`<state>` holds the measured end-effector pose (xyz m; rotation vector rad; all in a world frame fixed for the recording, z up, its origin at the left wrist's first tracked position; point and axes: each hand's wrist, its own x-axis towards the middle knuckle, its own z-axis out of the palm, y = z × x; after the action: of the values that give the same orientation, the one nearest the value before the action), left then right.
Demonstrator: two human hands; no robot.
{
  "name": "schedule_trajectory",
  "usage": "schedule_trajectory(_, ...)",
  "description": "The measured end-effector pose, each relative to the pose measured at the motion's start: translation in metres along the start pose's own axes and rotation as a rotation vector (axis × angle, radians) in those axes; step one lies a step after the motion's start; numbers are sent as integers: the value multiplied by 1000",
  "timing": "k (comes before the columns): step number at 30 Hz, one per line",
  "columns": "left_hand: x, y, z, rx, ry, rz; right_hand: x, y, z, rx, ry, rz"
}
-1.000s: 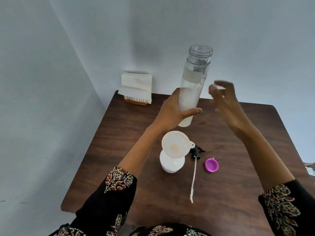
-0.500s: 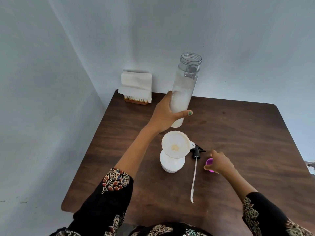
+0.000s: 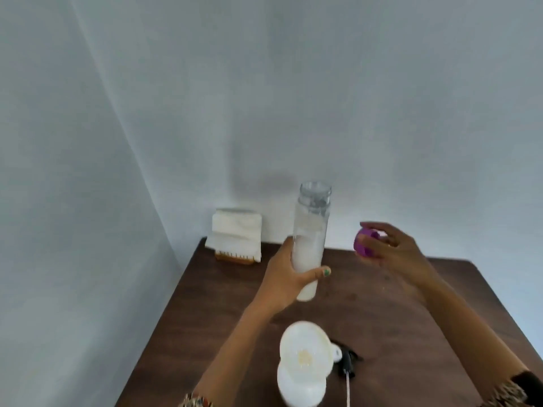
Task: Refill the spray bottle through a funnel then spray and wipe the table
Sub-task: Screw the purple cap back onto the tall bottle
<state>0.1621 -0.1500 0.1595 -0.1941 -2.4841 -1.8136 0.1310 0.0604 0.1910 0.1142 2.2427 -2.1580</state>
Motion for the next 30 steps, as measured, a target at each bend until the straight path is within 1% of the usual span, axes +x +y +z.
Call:
schedule_trajectory(1, 5, 4, -1, 6, 1, 16, 1, -30, 7, 118, -42, -99)
schedule_trajectory(3, 10, 10, -1, 21, -11, 22, 1, -77, 18, 206, -120, -262)
schedule_trajectory(4, 14, 16, -3, 36, -15, 31, 2, -99, 23, 206, -144, -336)
schedule_trajectory(6, 20, 26, -5, 63, -22, 49, 3, -129, 34, 169, -191, -416)
schedule_trajectory(9, 26, 38, -9, 105, -14, 76, 8, -151, 47, 64, -248, -444)
schedule_trajectory(13, 31, 46, -12, 174, 23, 65, 16, -160, 50, -142, -386, -434)
schedule_trajectory(18, 34, 46, -17, 204, 7, 60, 21, -179, 48, -459, -440, -493)
schedule_trajectory(20, 34, 45, -20, 213, -6, 59, 21, -189, 47, -614, -523, -490)
schedule_trajectory(23, 27, 46, -24, 232, -28, 64, 15, -206, 48, -907, -659, -503)
schedule_trajectory(26, 22, 47, -25, 199, -58, 71, 13, -218, 49, -1080, -687, -501)
schedule_trajectory(30, 17, 47, -27, 175, -95, 65, 9, -223, 55, -1170, -685, -483)
